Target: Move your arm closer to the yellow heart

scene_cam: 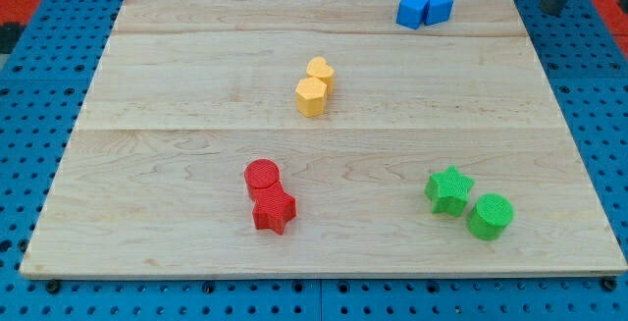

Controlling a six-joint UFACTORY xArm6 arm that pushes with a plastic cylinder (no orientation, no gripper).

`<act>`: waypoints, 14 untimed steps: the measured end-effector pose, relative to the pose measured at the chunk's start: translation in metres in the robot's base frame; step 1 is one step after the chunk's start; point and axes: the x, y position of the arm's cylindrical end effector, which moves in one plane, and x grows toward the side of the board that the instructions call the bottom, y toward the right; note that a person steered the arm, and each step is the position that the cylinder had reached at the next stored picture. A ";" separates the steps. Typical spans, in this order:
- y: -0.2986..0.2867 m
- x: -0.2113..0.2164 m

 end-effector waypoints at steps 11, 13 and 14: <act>-0.089 0.020; -0.129 -0.013; -0.121 0.029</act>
